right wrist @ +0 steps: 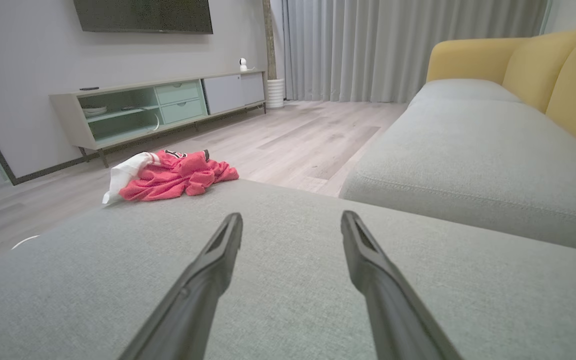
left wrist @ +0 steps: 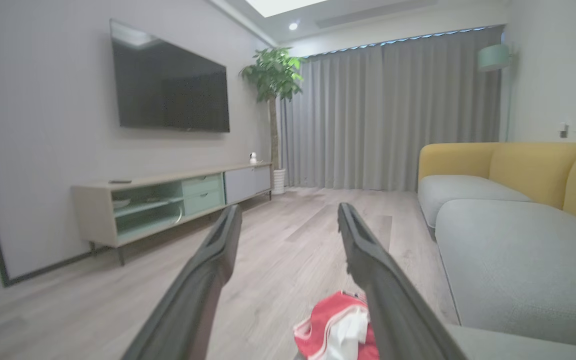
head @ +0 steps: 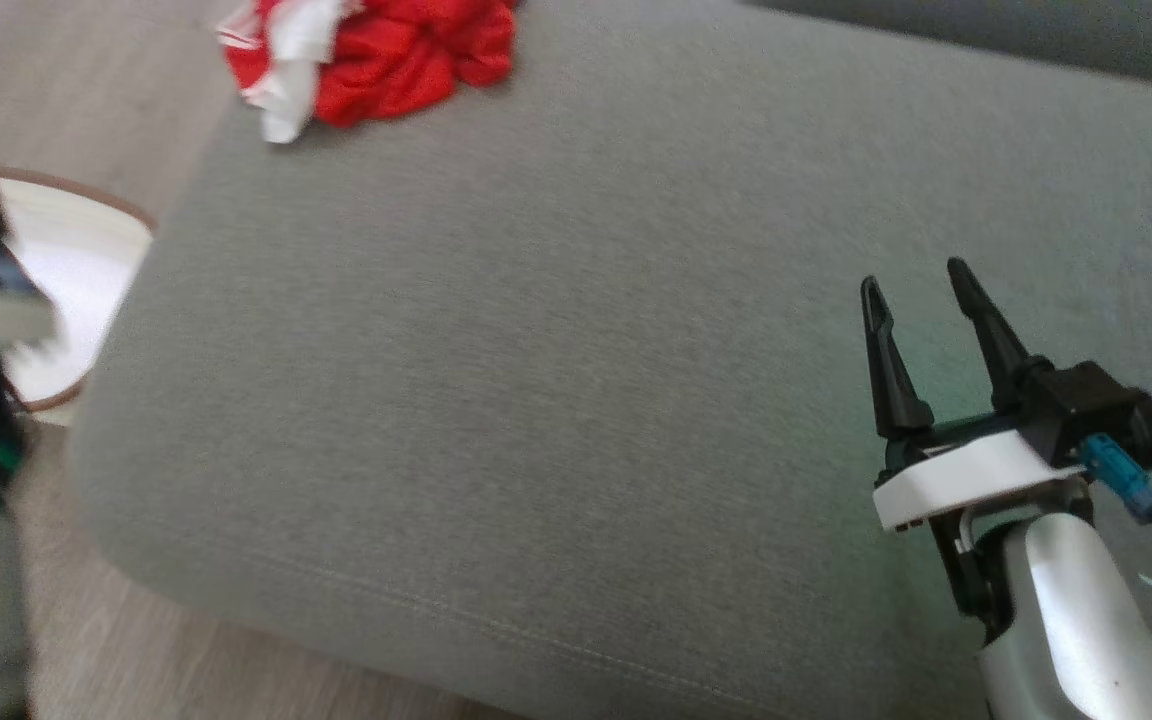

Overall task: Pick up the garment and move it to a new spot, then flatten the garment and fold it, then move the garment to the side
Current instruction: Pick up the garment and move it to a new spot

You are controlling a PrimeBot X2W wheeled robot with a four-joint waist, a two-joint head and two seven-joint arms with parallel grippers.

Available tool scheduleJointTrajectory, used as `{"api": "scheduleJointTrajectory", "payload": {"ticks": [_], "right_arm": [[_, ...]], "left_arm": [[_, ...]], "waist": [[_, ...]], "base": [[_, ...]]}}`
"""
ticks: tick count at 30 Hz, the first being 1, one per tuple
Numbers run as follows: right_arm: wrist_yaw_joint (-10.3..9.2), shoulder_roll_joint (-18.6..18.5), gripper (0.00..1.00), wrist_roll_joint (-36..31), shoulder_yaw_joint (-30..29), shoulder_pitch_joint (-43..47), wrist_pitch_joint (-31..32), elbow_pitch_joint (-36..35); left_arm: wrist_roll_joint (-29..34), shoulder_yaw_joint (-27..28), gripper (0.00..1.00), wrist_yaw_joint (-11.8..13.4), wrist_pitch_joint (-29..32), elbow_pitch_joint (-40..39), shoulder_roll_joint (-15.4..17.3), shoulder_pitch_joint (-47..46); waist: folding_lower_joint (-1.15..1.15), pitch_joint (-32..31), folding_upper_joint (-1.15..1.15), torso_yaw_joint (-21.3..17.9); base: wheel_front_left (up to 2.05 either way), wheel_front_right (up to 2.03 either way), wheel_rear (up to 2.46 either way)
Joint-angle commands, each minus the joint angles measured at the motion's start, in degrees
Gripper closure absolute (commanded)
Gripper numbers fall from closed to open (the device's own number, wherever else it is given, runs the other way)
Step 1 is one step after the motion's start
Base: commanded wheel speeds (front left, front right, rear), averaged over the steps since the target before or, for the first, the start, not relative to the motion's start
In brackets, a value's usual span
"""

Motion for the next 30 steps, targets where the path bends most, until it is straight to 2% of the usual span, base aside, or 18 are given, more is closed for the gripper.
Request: {"api": "scheduleJointTrajectory", "payload": {"ticks": [1,5,8,13,17,23,27,30], "right_arm": [[0.37,-0.15,0.0,-0.61,1.25,-1.71,0.36,-2.48],[0.37,-0.15,0.0,-3.19,1.23,-2.48,2.33,-6.29],[0.37,-0.15,0.0,-5.21,1.53,-3.31,3.69,-9.38],[0.37,-0.15,0.0,-6.88,2.84,-4.18,5.24,-16.3],[0.37,-0.56,0.0,-8.71,3.91,-4.39,6.7,-22.69],[0.37,-0.97,0.0,-10.1,5.7,-3.96,8.94,-31.13],[0.37,-1.05,0.0,-10.07,5.87,-3.8,9.55,-33.2],[0.37,-1.04,0.0,-10.11,5.47,-3.62,9.71,-34.03]], "left_arm": [[0.31,2.08,0.0,-0.47,0.82,-1.99,3.15,-3.88],[-0.15,2.57,0.0,-1.9,6.13,1.39,8.74,-14.37],[-0.56,2.21,0.0,-2.49,9.62,6.71,11.38,-21.32],[-3.81,1.5,0.0,-3.71,12.93,15.11,11.56,-28.79],[-4.83,0.53,0.0,-4.37,14.53,21.29,12.4,-31.38],[-4.82,0.97,0.0,-2.52,13.77,30.06,12.72,-32.81],[-4.41,1.48,0.0,-0.69,13.09,34.25,13.36,-32.82],[-3.78,2.26,0.0,2.09,11.73,37.96,14.26,-33.17]], "waist": [[-0.01,4.84,0.0,-4.78],[-0.01,9.26,0.0,-8.51],[-0.01,12.35,0.0,-10.96],[-0.01,17.3,0.0,-14.21],[-0.01,21.43,0.0,-15.67],[-0.01,26.39,0.0,-16.52],[-0.01,28.01,0.0,-16.84],[-0.01,28.98,0.0,-17.08]], "base": [[0.0,0.0,0.0],[0.0,0.0,0.0],[0.0,0.0,0.0],[0.0,0.0,0.0],[0.0,0.0,0.0],[0.0,0.0,0.0],[0.0,0.0,0.0],[0.0,0.0,0.0]]}}
